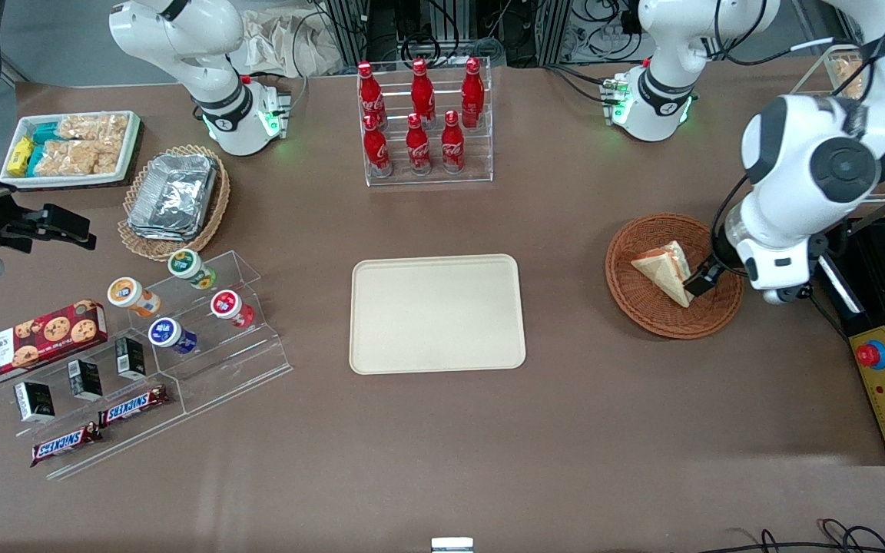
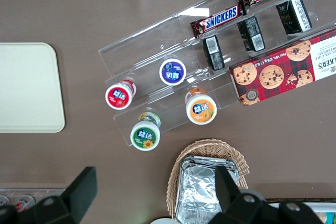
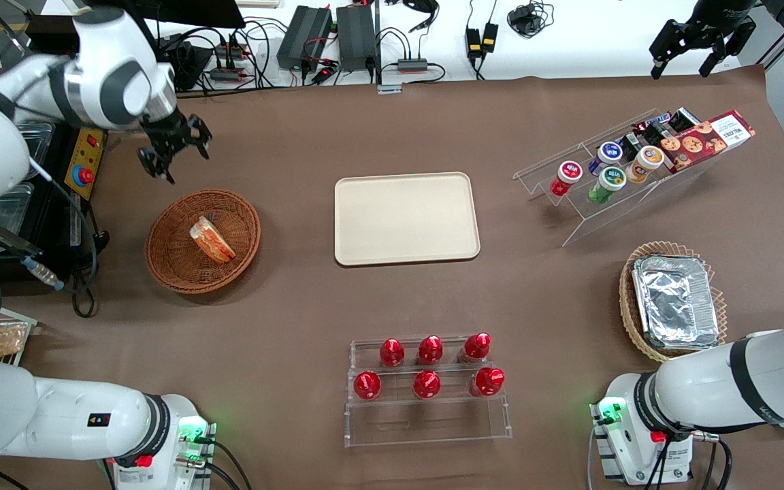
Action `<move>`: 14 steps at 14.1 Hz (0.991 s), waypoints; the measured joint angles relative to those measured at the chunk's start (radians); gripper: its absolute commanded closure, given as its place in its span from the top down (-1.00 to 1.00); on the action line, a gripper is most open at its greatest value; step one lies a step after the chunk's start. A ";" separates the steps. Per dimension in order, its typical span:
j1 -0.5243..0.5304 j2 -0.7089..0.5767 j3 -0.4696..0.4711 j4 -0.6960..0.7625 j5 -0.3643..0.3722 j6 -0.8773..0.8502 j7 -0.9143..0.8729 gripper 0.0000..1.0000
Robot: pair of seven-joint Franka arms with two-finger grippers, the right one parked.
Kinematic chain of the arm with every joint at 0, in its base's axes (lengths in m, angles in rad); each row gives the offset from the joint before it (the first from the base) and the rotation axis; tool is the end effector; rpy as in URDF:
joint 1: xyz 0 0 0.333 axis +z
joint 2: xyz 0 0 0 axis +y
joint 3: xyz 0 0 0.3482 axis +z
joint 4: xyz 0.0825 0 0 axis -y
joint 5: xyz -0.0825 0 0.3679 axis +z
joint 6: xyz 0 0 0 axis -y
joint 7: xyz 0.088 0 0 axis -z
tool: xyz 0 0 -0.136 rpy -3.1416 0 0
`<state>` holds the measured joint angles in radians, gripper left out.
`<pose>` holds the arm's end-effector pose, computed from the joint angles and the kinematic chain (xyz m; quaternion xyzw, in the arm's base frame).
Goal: Place sandwich from basket to tray
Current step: 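Move the left gripper down over the wrapped sandwich in the wicker basket, then close the left gripper on the sandwich's wrapped edge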
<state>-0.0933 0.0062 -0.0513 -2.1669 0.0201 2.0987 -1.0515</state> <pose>0.5071 -0.0723 0.3981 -0.9006 -0.4329 0.0260 0.0278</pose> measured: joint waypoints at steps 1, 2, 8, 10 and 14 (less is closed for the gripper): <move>0.002 -0.002 0.002 -0.049 -0.001 0.036 -0.002 1.00; 0.003 -0.003 0.003 -0.084 -0.001 0.056 -0.004 1.00; 0.027 -0.021 0.008 -0.255 -0.003 0.217 -0.007 1.00; 0.035 -0.022 0.009 -0.300 -0.004 0.257 -0.007 1.00; 0.050 -0.024 0.009 -0.353 -0.004 0.322 -0.007 1.00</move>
<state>-0.0429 -0.0175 -0.0420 -2.5201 0.0160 2.4210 -1.0589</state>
